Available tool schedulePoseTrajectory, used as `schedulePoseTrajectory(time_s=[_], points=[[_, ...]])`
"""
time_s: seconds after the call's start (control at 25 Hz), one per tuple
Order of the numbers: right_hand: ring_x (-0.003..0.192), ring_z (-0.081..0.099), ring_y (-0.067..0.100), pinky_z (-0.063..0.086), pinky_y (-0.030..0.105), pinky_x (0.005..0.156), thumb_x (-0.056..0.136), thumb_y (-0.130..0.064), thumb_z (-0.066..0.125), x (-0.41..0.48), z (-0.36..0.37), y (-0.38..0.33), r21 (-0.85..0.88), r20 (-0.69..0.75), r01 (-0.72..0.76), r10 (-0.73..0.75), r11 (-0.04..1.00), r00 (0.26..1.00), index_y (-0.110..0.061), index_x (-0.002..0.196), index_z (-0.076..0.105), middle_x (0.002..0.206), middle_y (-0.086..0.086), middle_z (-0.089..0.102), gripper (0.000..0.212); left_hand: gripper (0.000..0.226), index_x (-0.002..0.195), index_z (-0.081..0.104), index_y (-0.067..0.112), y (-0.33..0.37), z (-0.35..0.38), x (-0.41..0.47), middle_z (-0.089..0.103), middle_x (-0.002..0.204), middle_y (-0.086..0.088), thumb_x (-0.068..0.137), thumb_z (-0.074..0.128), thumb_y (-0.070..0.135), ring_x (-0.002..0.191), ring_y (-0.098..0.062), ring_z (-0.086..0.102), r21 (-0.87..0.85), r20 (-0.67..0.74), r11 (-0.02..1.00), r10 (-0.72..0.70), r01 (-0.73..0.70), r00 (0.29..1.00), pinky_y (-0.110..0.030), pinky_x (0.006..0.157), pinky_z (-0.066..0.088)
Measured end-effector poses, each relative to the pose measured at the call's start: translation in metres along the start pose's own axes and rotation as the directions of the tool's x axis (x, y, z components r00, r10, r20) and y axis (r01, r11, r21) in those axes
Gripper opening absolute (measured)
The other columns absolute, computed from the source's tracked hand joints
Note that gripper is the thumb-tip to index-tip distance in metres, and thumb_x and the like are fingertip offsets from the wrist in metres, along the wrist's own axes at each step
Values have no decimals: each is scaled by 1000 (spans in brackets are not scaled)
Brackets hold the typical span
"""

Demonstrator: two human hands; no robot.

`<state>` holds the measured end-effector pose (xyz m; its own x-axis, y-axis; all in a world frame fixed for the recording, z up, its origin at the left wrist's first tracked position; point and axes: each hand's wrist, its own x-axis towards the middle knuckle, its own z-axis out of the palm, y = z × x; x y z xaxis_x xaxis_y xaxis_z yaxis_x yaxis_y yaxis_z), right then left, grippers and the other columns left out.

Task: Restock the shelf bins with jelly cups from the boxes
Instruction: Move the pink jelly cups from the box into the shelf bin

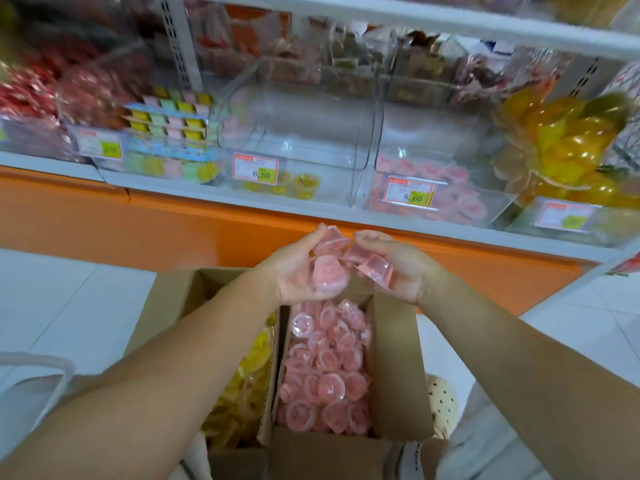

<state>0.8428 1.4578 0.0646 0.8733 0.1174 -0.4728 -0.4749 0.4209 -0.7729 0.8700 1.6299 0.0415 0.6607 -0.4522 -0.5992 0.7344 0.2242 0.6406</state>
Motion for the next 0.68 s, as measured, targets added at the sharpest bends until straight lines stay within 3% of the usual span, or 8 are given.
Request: schedulePoseTrajectory(time_s=[0.04, 0.16, 0.28, 0.4, 0.44, 0.52, 0.6, 0.68], points=[[62, 70, 17, 56, 23, 53, 89, 0, 55, -6, 5, -10, 5, 19, 7, -7, 1000, 1000, -12, 91, 59, 72, 7, 71, 12, 38, 96, 75, 21, 9, 5, -9, 69, 108, -5, 91, 58, 55, 93, -26, 65, -17, 8, 1000, 7, -7, 1000, -44, 76, 56], [73, 72, 22, 59, 25, 68, 82, 11, 53, -20, 13, -38, -7, 65, -15, 15, 1000, 998, -6, 108, 59, 88, 14, 71, 32, 42, 111, 69, 16, 29, 16, -29, 64, 111, -10, 93, 58, 52, 90, -26, 63, -60, 37, 997, 44, -42, 998, -40, 74, 58], [71, 71, 20, 54, 22, 48, 81, 15, 49, -33, 25, -57, -64, 92, 29, -23, 998, 996, -6, 117, 56, 95, 13, 68, 43, 42, 117, 63, 15, 46, 27, -44, 62, 115, -13, 93, 60, 49, 91, -28, 63, -91, 64, 992, 91, -85, 994, -40, 72, 59], [58, 65, 14, 46, 19, 40, 88, -3, 57, -37, 31, -70, -149, 76, 148, -138, 978, 988, -6, 114, 58, 80, 10, 68, 26, 37, 107, 66, 14, 62, 37, -52, 63, 105, -13, 94, 60, 48, 86, -30, 61, -142, 82, 984, 115, -102, 990, -40, 70, 59], [54, 63, 13, 46, 20, 41, 93, -12, 56, -37, 32, -78, -217, 52, 206, -200, 954, 978, -5, 110, 60, 70, 9, 68, 19, 37, 106, 68, 14, 67, 38, -52, 64, 105, -12, 94, 60, 47, 85, -30, 62, -151, 84, 983, 120, -107, 989, -40, 69, 59], [50, 59, 14, 45, 21, 44, 97, -30, 53, -33, 30, -105, -346, -2, 298, -318, 890, 948, -8, 97, 62, 61, 7, 66, 24, 40, 110, 70, 12, 77, 39, -52, 66, 110, -10, 93, 60, 47, 84, -29, 63, -160, 86, 980, 131, -116, 988, -40, 69, 58], [48, 54, 14, 43, 21, 45, 95, -40, 54, -20, 24, -141, -546, -81, 306, -413, 780, 907, -14, 97, 65, 70, 10, 66, 28, 42, 113, 70, 10, 86, 39, -49, 67, 112, -10, 93, 61, 46, 82, -29, 66, -180, 89, 976, 142, -124, 986, -40, 70, 59], [55, 53, 17, 45, 26, 48, 92, -41, 60, 8, 12, -175, -749, -142, 228, -487, 622, 862, -9, 106, 67, 84, 16, 65, 36, 43, 114, 70, 10, 97, 39, -42, 67, 111, -10, 94, 61, 47, 83, -29, 67, -213, 77, 966, 164, -144, 984, -40, 68, 60]])
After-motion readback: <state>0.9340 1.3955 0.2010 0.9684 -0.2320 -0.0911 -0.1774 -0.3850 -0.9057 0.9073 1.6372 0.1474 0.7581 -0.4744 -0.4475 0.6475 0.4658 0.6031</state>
